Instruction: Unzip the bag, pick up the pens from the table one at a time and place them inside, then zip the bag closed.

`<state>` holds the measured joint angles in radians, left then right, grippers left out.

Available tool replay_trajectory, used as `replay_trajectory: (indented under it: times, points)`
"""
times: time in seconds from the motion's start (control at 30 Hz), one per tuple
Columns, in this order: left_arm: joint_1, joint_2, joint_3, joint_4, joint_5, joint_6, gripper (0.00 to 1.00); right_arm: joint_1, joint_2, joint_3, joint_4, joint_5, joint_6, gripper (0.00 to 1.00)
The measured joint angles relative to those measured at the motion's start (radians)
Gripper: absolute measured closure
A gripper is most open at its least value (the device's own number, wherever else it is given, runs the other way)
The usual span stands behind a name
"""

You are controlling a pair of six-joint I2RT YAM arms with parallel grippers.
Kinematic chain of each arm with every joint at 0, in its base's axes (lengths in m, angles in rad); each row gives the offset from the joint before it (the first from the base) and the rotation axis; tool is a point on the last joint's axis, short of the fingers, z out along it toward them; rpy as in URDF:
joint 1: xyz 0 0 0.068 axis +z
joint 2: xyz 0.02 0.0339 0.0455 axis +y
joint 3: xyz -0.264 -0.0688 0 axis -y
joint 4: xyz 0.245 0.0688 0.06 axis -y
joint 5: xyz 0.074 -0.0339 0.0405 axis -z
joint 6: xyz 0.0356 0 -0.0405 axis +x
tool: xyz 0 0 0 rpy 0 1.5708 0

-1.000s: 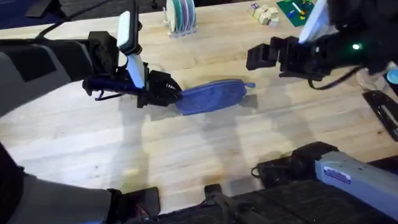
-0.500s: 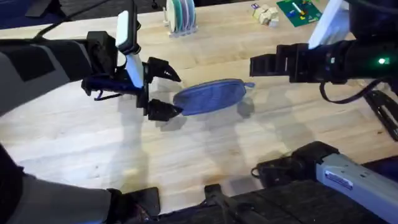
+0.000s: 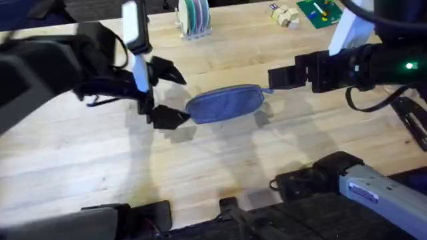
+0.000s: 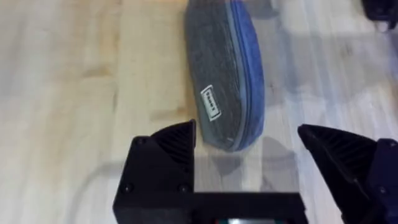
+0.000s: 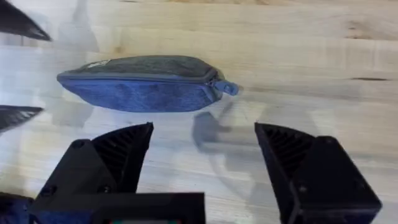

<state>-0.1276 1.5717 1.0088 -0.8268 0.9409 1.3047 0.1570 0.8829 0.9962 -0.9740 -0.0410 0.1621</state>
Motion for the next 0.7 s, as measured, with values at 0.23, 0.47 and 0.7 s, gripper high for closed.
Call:
replay_trajectory:
  times: [0.23,0.47,0.7]
  points:
    - [0.031,-0.283,0.0,-0.008,-0.13,-0.231,0.005,0.0,0.0,0.0,0.0,0.0,-0.015,0.004]
    - [0.04,-0.566,0.0,-0.029,-0.327,-0.549,0.005,0.0,0.0,0.0,0.0,0.0,-0.018,0.004]
    - [0.04,-0.793,0.0,-0.125,-0.478,-0.756,0.006,0.0,-0.002,0.0,0.0,0.0,-0.018,0.004]
